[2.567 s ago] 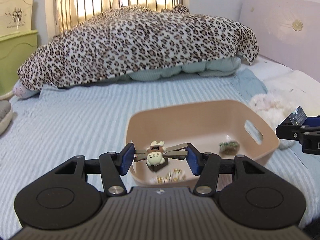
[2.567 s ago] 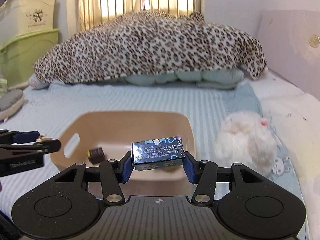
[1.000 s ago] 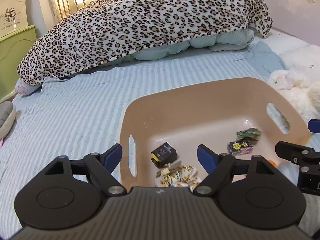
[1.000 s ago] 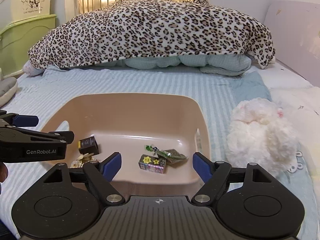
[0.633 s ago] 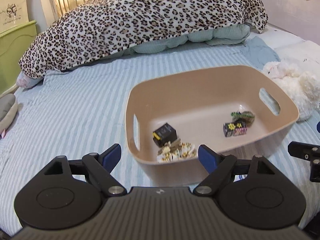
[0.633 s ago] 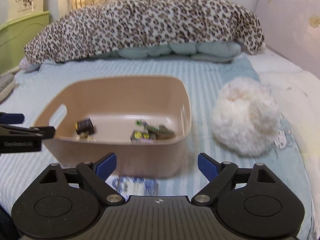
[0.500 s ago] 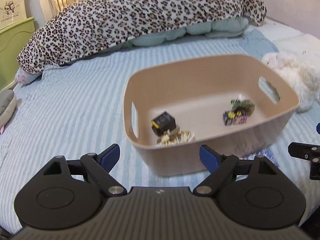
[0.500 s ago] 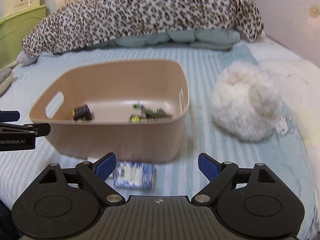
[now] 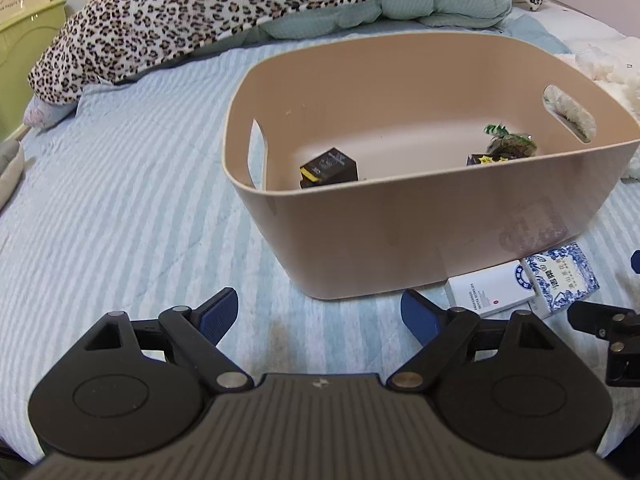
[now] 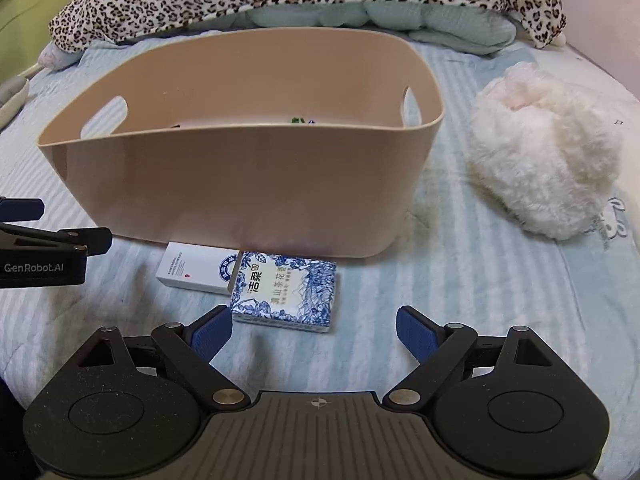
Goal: Organize objects
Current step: 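Grasp the white box with the left tool while the right tool grasps the blue-and-white patterned box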
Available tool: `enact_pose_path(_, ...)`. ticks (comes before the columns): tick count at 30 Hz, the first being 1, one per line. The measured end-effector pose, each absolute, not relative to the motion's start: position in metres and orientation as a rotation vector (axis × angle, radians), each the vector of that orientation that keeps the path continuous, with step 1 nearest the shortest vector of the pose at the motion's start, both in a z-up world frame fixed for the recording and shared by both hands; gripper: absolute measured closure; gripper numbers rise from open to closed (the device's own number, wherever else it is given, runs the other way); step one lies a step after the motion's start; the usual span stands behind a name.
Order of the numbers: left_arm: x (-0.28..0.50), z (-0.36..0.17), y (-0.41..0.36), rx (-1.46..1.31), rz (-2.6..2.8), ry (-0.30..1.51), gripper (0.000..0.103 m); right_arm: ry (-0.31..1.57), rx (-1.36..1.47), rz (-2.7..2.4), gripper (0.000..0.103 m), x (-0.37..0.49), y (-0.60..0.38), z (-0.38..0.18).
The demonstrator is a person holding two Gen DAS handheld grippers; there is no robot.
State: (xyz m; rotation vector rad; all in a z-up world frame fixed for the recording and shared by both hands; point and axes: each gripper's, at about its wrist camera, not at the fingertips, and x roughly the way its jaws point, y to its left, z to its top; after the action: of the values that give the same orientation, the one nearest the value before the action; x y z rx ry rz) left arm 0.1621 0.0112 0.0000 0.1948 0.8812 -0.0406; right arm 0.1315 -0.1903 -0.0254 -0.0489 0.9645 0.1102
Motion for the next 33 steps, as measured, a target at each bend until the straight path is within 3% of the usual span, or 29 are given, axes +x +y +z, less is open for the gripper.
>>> enact_pose_path(13, 0.174, -0.017, 0.005, 0.131, -0.069, 0.92, 0.014, 1.046, -0.025, 0.09, 0.013, 0.156, -0.18, -0.055)
enact_pose_path(24, 0.175, -0.008, -0.032, 0.055, -0.144, 0.941, 0.013, 1.098, 0.037, 0.056, 0.013, 0.142, -0.209, -0.042)
enact_pose_path(33, 0.174, -0.015, -0.068, 0.078, -0.162, 0.97, 0.014, 1.085, -0.068, 0.033, 0.012, 0.14, -0.201, -0.038)
